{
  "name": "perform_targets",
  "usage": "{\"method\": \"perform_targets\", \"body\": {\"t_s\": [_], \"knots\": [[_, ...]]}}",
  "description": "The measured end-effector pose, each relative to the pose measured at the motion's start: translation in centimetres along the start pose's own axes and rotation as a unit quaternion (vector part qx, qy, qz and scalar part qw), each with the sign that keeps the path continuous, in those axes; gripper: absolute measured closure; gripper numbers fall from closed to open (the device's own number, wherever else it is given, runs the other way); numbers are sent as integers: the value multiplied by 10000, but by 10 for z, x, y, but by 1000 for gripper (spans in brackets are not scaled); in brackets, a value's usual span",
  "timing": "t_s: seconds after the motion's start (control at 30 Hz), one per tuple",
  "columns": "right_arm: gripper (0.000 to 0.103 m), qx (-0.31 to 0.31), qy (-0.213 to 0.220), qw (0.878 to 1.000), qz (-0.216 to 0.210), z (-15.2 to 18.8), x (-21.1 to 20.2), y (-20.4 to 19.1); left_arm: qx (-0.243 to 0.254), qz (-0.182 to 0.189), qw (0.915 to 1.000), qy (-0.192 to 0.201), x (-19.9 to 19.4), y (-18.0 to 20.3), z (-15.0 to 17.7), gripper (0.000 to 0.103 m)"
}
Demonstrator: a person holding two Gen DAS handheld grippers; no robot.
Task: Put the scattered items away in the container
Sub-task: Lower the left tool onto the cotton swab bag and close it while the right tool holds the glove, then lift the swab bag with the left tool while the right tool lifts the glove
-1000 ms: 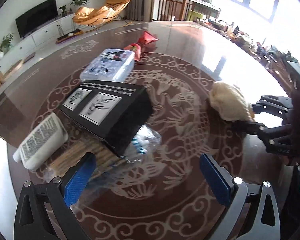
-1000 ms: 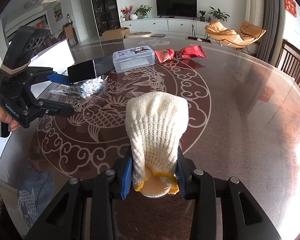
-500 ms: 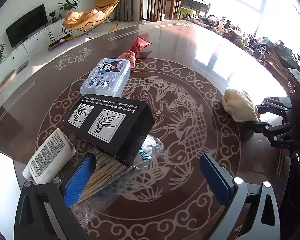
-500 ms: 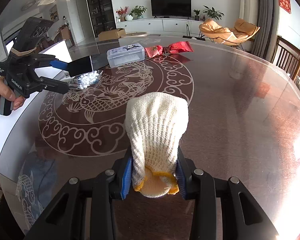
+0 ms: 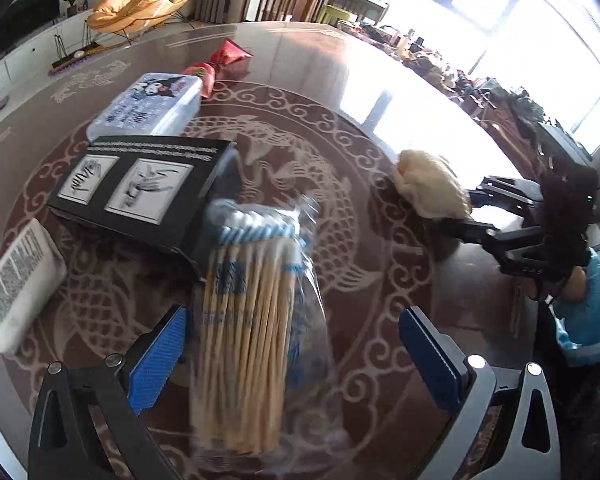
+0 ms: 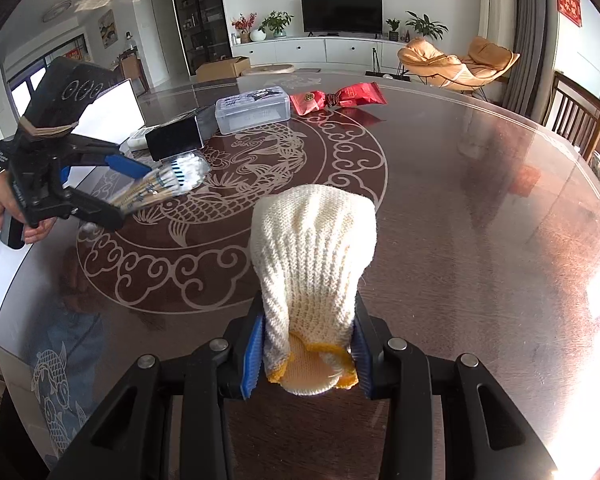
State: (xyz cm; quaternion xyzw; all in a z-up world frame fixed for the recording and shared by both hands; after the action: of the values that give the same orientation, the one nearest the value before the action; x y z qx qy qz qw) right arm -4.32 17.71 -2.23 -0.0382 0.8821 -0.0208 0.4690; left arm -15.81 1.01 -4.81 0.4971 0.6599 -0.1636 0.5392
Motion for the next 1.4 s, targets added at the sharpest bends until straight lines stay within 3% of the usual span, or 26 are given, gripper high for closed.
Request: {"method": "perform_targets", "body": {"t_s": [0.03, 0.1, 0.23, 0.3, 0.37, 0.53, 0.63, 0.73, 0.97, 1.1, 1.13, 1.17, 1.23, 1.3, 1.4], "knots": [[64, 24, 5, 10000, -33, 0, 0, 1, 17, 13, 10000, -41, 1, 9, 5, 0], [64, 43, 8, 10000, -55, 0, 0, 1, -85, -461, 9989, 10, 4, 18, 11, 0], [56, -125, -42, 9997, 207, 0, 3, -6, -1020, -1135, 9876, 367, 8, 19, 7, 0], [48, -188, -70, 9989, 423, 0, 4, -8, -1530, -1334, 9778, 512, 10, 19, 1, 0], [47, -54, -79, 9992, 380, 0, 3, -1, -1967, -1390, 9681, 692, 12, 17, -6, 0], [47, -15, -65, 9983, 572, 6, -4, 23, -2950, -1962, 9302, 956, 17, 7, -23, 0], [46, 145, -72, 9983, 569, 10, -9, 36, -3148, -2460, 9130, 822, 27, 4, -35, 0], [45, 163, -72, 9980, 599, 11, -10, 37, -3088, -2903, 9036, 630, 38, 4, -43, 0], [34, 257, -99, 9972, 696, 12, -10, 41, -3164, -3142, 8885, 1086, 40, 8, -41, 0], [30, 297, -118, 9973, 664, 12, -9, 43, -3013, -3087, 8953, 1110, 43, 8, -38, 0], [30, 276, -117, 9973, 668, 12, -10, 42, -2978, -3139, 8936, 1195, 40, 10, -36, 14], [29, 262, -117, 9976, 629, 12, -10, 41, -2934, -3162, 8924, 1322, 36, 11, -33, 41], [26, 248, -97, 9986, 450, 11, -9, 40, -2746, -3104, 8990, 1414, 30, 13, -27, 64], [19, 157, -115, 9995, 268, 11, -8, 38, -2612, -2983, 9067, 1437, 24, 14, -16, 70], [19, -354, -216, 9987, 304, 8, -4, 30, -2583, -2923, 9095, 1435, 14, 21, 16, 70]]}}
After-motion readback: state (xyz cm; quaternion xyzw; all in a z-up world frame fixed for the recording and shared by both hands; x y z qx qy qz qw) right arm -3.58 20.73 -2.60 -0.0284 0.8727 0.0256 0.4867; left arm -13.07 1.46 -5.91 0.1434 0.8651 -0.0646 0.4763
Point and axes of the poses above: each gripper's, at about its wrist camera, not at the fingertips, and x roughly the way its jaws point, y to its right, z to its underside, the point moved 4 cm from there along x, roughly the way its jaws point, and after that the axes turned 5 degrees about -y, right-handed, at the moved point
